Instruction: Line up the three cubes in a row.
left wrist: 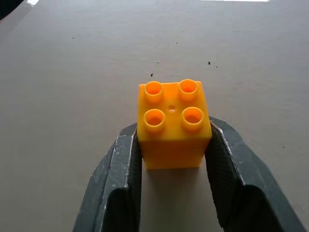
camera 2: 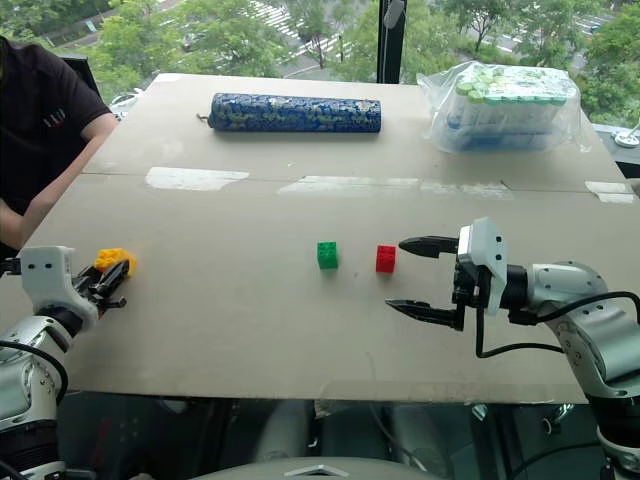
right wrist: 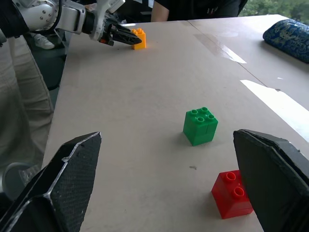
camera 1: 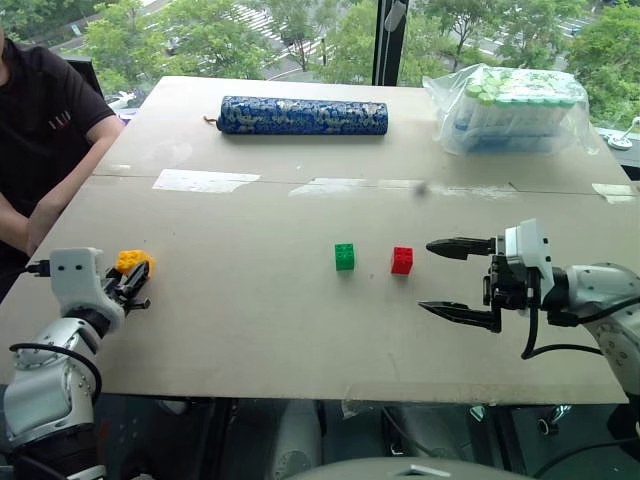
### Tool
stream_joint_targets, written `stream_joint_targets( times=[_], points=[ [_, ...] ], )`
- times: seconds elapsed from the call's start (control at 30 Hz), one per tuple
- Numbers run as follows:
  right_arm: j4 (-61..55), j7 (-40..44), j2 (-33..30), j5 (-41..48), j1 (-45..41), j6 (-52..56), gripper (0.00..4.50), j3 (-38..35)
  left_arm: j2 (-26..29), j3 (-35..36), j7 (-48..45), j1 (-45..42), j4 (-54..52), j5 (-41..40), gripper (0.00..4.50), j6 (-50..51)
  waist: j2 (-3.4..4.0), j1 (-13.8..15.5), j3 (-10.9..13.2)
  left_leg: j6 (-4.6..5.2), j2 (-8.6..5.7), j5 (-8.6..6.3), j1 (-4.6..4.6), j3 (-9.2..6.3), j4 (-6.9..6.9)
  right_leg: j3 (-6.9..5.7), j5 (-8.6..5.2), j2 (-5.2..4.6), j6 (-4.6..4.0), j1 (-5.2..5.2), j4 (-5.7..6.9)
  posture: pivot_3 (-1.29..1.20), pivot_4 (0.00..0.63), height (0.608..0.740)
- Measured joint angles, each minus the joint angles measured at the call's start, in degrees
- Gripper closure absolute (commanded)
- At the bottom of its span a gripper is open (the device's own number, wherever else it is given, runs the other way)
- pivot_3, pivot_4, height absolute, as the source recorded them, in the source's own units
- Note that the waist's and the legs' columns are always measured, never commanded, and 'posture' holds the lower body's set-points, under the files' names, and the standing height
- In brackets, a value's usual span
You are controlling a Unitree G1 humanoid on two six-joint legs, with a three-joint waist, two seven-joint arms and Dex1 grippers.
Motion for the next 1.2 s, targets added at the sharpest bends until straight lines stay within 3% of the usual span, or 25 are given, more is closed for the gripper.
stream_joint_targets(
  times=[0.13, 0.27, 0.4, 0.53, 0.8, 1.2],
  points=[
    [-1.7, -1.4, -0.3, 0.5, 2.4, 0.8, 0.0, -0.5, 2.2, -2.8, -10.7, -2.4, 0.0, -4.2, 3.27, -1.6, -0.06, 0.3, 0.0, 0.0, -0.01, 0.0, -0.03, -0.03, 0.01, -0.06, 0.0, -0.02, 0.0, 0.01, -0.01, 0.0, 0.15, 0.74],
    [-2.8, -2.4, -1.0, 0.7, 4.7, 1.1, 0.0, -2.4, 6.2, -12.7, -25.3, -7.5, 0.9, -3.9, 3.27, -8.0, -0.04, 0.4, 0.0, 0.0, -0.06, 0.0, -0.03, -0.03, 0.01, -0.06, 0.0, -0.02, 0.0, 0.02, -0.02, 0.0, 0.15, 0.74],
    [-4.9, -3.5, -1.7, 1.0, 8.3, 1.2, 0.0, -5.7, 9.4, -27.4, -49.4, -21.3, 12.5, -2.1, 3.27, -15.2, -0.01, 0.3, 0.0, 0.0, -0.06, 0.0, -0.05, -0.05, 0.01, -0.04, -0.01, 0.09, 0.0, 0.01, -0.04, 0.0, 0.15, 0.74],
    [-7.1, -5.0, -2.0, 1.6, 11.3, 1.6, 0.0, -8.6, 9.0, -34.6, -59.4, -32.8, 27.9, 3.6, 3.27, -25.0, 0.01, -0.2, 0.0, 0.0, -0.04, 0.0, -0.07, -0.06, -0.01, 0.06, -0.01, 0.21, 0.0, -0.07, -0.03, 0.0, 0.15, 0.74],
    [-12.4, -8.2, -2.2, 2.9, 17.1, 3.0, 0.0, -12.4, 6.5, -40.3, -64.9, -44.4, 49.0, 9.4, 3.27, -39.1, 0.0, 0.0, 0.0, 0.01, -0.04, 0.0, -0.16, -0.07, 0.03, 0.02, -0.01, 0.16, 0.01, -0.07, -0.06, 0.0, 0.15, 0.74],
    [-13.6, -9.5, -2.7, 3.3, 18.9, 3.6, 0.0, -13.6, 4.0, -42.8, -65.0, -48.3, 56.9, 10.1, 3.27, -46.6, -0.01, 0.0, 0.0, 0.01, -0.04, 0.0, -0.15, -0.1, 0.06, -0.01, 0.0, 0.16, 0.02, -0.05, 0.01, 0.0, 0.15, 0.74]
  ],
)
